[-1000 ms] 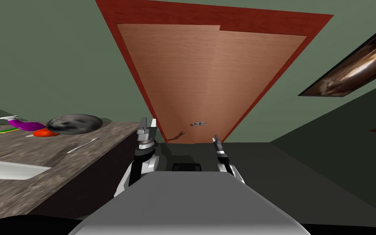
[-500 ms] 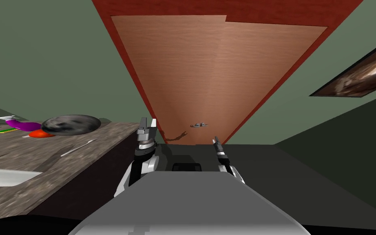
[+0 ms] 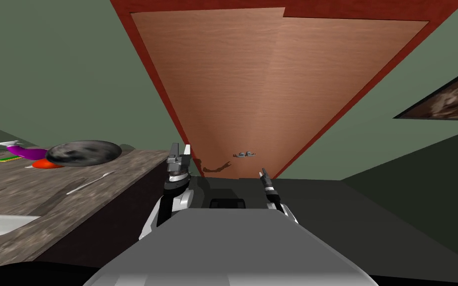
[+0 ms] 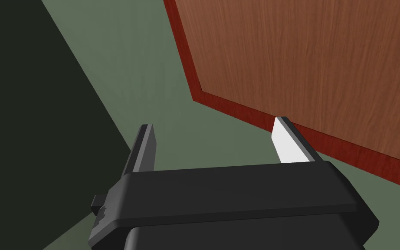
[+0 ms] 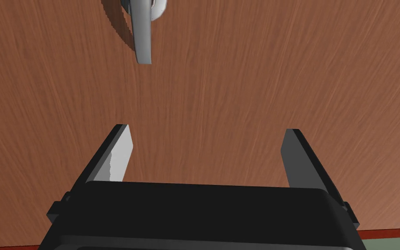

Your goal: Pull the door open

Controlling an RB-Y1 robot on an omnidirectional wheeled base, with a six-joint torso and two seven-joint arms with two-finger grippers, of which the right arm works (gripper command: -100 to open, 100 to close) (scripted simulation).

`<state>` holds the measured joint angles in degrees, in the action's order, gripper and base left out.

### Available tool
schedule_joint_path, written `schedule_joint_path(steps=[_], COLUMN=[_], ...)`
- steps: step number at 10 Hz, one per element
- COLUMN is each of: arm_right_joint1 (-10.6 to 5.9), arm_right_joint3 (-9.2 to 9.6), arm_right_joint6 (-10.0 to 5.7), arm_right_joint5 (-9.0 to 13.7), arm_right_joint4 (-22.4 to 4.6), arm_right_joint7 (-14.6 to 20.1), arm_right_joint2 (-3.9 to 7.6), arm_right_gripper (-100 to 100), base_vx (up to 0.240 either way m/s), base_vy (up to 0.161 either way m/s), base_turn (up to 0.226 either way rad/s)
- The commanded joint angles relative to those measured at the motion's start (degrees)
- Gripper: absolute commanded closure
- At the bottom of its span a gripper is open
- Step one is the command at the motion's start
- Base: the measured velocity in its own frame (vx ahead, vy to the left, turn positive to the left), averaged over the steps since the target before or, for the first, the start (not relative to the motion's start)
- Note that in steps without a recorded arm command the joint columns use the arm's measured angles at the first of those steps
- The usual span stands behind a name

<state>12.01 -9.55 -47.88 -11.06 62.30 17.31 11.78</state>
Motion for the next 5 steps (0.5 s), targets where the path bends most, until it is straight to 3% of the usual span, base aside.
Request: schedule_joint_path(steps=[1,5], arm_right_joint1=[-0.78,-2.08], arm_right_joint3=[-0.22,-0.79], arm_right_joint6=[-0.22,-1.15], arm_right_joint5=[-0.19,-0.52], arm_right_joint4=[-2.11,-6.9], arm_right_joint7=[0.7,2.37], arm_right_joint2=[0.11,0.65], arm_right_gripper=[-100,-100], base_vx=[0.102,0.098], base_vy=[0.002,0.003], base_turn=[0.03,0.028])
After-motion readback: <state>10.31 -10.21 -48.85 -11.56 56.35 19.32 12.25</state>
